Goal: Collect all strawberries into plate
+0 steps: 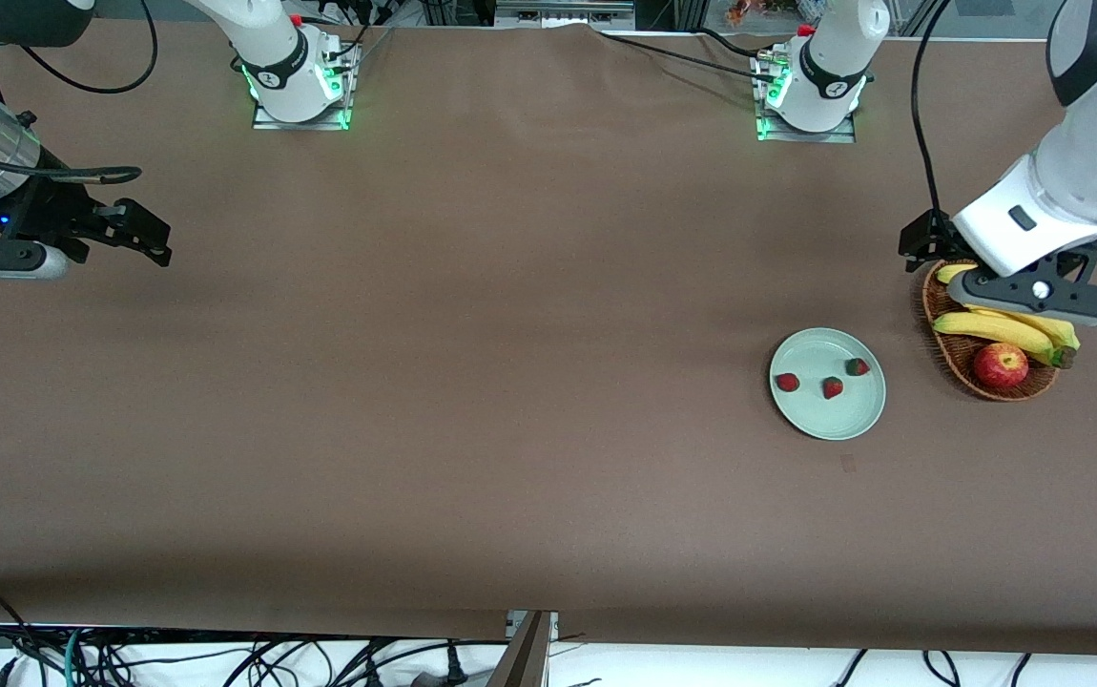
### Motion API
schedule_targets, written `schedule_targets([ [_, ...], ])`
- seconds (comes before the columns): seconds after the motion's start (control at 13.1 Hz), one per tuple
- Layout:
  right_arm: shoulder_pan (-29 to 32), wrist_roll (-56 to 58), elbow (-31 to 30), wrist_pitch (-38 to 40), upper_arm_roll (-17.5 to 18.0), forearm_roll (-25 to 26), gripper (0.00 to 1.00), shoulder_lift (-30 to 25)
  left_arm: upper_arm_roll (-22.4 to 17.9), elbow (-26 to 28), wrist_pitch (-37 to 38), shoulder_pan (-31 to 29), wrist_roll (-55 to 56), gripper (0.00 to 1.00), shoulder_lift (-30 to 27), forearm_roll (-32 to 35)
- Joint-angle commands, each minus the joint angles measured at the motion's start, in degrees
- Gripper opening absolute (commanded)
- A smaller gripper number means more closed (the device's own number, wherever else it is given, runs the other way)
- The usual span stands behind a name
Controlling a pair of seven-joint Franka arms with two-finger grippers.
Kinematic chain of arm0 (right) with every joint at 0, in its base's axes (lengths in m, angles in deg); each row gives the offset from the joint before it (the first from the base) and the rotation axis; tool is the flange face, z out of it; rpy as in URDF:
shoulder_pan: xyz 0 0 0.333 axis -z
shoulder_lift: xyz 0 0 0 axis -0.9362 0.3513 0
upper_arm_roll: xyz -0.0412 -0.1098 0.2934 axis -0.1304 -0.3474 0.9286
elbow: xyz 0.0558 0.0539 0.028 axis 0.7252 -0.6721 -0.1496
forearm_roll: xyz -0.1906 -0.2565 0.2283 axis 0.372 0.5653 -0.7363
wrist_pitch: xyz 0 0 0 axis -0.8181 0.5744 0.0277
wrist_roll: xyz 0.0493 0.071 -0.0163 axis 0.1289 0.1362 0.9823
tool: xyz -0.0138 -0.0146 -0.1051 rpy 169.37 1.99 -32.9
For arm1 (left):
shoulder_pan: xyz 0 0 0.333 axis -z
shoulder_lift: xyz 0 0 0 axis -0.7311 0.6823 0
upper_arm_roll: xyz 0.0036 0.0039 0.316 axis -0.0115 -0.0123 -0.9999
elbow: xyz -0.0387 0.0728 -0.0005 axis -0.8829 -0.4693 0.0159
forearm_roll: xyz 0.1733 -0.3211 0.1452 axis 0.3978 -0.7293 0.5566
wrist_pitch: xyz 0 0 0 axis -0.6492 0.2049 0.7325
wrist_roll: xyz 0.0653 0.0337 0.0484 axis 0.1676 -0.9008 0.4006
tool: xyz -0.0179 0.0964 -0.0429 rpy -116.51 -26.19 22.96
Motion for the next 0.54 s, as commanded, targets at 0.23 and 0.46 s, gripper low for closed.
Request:
schedule_targets([
  [0.23, 0.52, -0.21, 0.72, 0.93, 0.36, -0.87, 1.00, -0.21, -5.46, 17.28, -11.55, 1.85, 4.83, 1.00, -12.15, -5.38],
  [0.46, 0.52, -0.21, 0.72, 1.02, 0.36, -0.96, 1.00, -0.21, -5.55, 16.84, -11.20, 1.76, 4.57, 1.00, -11.18, -5.03],
])
